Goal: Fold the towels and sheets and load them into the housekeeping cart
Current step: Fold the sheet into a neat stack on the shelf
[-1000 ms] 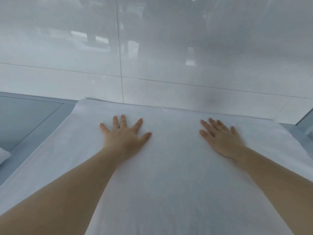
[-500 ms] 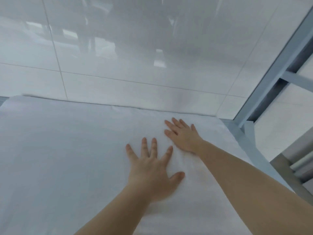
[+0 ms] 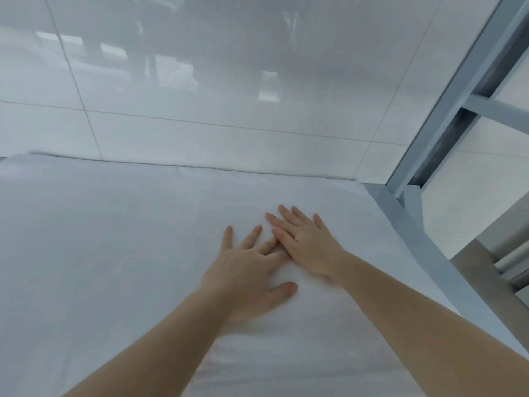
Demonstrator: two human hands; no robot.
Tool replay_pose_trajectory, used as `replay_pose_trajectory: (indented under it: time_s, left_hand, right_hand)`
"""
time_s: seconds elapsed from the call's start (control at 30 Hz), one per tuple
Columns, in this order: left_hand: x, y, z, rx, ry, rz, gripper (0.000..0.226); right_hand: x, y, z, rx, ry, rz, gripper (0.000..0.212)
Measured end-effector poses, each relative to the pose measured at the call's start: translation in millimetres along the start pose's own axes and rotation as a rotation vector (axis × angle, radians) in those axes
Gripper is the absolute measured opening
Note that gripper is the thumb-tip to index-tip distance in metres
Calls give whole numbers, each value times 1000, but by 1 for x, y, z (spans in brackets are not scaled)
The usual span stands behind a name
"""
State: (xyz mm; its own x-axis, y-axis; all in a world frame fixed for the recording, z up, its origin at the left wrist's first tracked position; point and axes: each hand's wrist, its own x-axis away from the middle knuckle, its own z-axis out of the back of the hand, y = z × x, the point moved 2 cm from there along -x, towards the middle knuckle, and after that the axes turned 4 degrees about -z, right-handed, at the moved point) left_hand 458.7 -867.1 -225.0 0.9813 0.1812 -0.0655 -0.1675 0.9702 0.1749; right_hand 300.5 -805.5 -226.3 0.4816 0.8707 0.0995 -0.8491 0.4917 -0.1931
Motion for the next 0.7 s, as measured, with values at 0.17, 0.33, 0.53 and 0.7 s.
replay_pose_trajectory:
  time_s: [0.17,0.33,0.53,0.7]
  left_hand:
    - [10,5,5,-36,240,20,53]
    - [9,13,6,-171,212,144,39]
    - [29,30,-6,-19,166,239,53]
    - [75,37,-10,-43,30,410,70]
  right_hand:
    - [58,95,30,65,-24,-450,51]
    - [82,32,24,-15,127,-238,42]
    - [128,-25,-15,10,72,-106,50]
    - [156,27,-6,98,-5,-311,57]
